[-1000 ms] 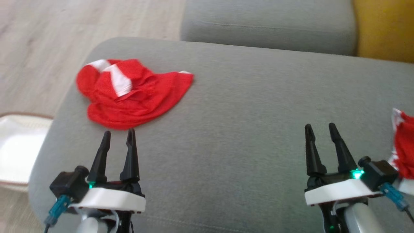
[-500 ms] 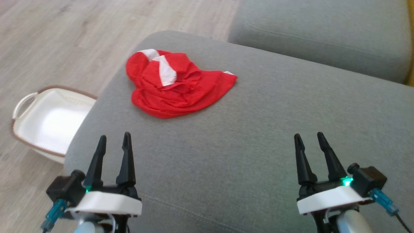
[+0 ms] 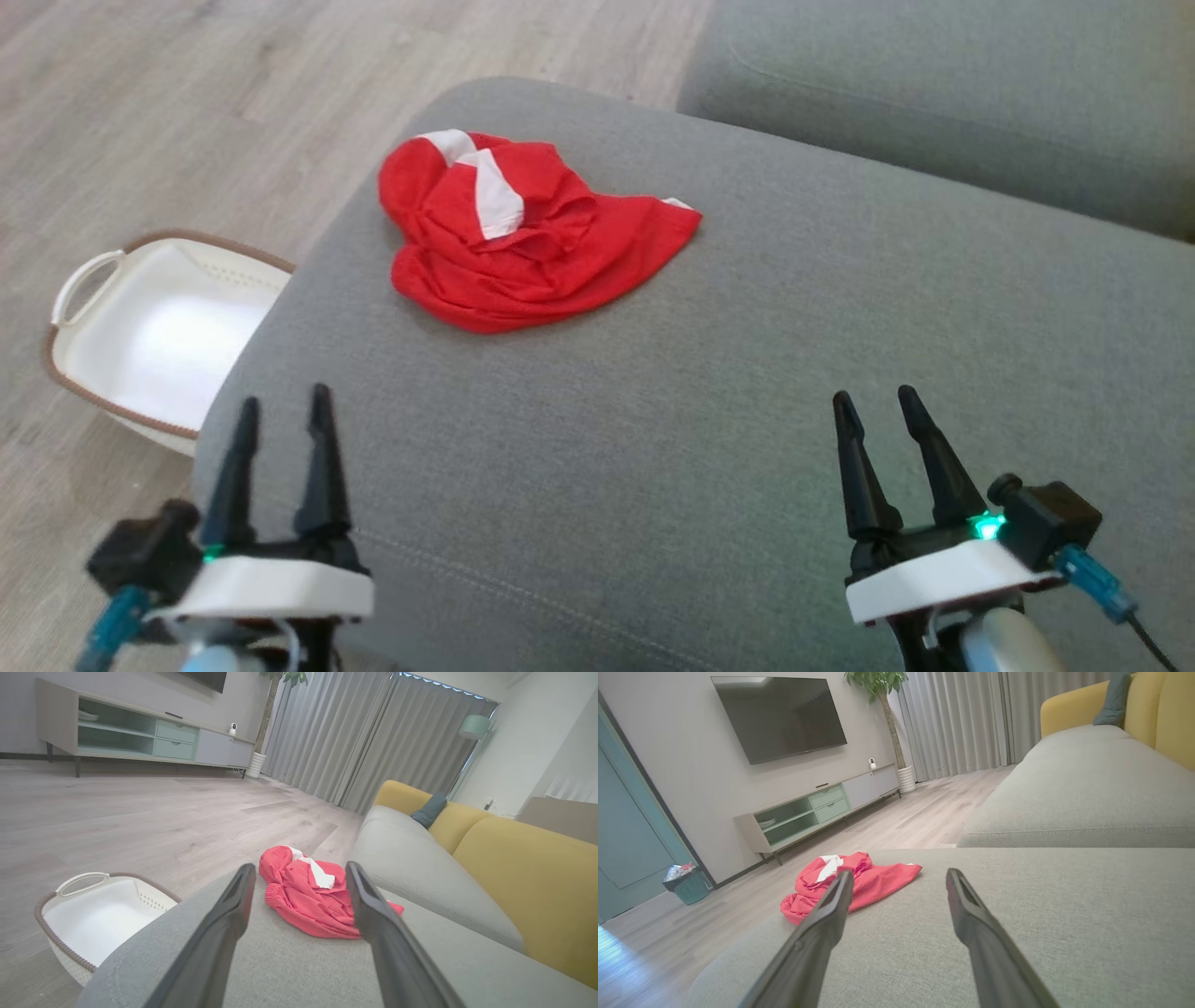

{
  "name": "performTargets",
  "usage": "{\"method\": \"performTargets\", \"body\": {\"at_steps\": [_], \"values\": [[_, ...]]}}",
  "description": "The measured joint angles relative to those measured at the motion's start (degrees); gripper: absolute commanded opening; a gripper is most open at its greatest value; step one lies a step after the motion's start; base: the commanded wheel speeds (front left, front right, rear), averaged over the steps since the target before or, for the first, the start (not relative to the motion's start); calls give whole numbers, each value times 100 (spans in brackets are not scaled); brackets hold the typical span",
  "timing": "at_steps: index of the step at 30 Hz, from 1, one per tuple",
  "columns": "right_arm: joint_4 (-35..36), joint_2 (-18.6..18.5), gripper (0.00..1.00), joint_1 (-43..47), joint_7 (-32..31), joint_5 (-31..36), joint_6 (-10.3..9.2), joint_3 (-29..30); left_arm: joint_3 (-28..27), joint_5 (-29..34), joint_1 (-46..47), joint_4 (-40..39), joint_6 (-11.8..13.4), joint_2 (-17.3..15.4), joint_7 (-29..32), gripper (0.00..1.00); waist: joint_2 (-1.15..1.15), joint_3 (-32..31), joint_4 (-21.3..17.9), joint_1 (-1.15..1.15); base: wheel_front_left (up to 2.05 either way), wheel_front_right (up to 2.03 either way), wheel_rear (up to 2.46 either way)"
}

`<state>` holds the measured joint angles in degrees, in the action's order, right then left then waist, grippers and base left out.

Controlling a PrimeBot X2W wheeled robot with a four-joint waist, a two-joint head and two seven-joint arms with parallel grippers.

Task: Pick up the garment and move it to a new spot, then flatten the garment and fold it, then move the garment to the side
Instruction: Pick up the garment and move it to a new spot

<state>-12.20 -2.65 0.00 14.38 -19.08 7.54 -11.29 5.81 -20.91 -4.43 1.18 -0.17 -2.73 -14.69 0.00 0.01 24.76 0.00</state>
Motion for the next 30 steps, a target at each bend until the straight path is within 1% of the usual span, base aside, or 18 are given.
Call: {"method": "performTargets", "body": {"at_steps": [5,9,12,14,15,19,22,26,30], "values": [[1,0,100,-79,0,112,-1,58,-353,16,183,-13,-37,0,0,100,0,190,-171,0,0,0,0],[23,0,100,-244,0,282,-1,198,-604,235,701,152,-199,10,0,100,0,460,-330,0,0,0,0],[51,0,100,-426,0,432,0,394,-666,378,1227,581,-276,-33,-1,100,0,695,-465,0,0,0,0],[92,-1,100,-517,0,534,-1,563,-595,497,1581,964,-343,-178,87,100,0,854,-561,1,0,0,0],[164,-3,100,-578,0,624,0,753,-538,565,1980,1308,-397,-377,382,100,0,1021,-655,1,0,0,0],[285,-4,100,-725,0,806,-1,1044,-321,557,2949,1963,-590,-712,1125,100,0,1356,-829,1,0,0,0],[338,-4,100,-871,0,969,-1,1168,29,513,3681,2512,-694,-1006,1777,100,0,1597,-948,1,0,0,0],[428,-5,100,-1018,-1,1085,-1,1215,265,73,4480,3179,-698,-1163,2542,100,0,1889,-1096,2,0,0,0],[552,-8,100,-1145,-4,1120,-1,1214,687,-192,4996,3698,-735,-1351,3065,100,0,2152,-1256,2,0,0,0]]}}
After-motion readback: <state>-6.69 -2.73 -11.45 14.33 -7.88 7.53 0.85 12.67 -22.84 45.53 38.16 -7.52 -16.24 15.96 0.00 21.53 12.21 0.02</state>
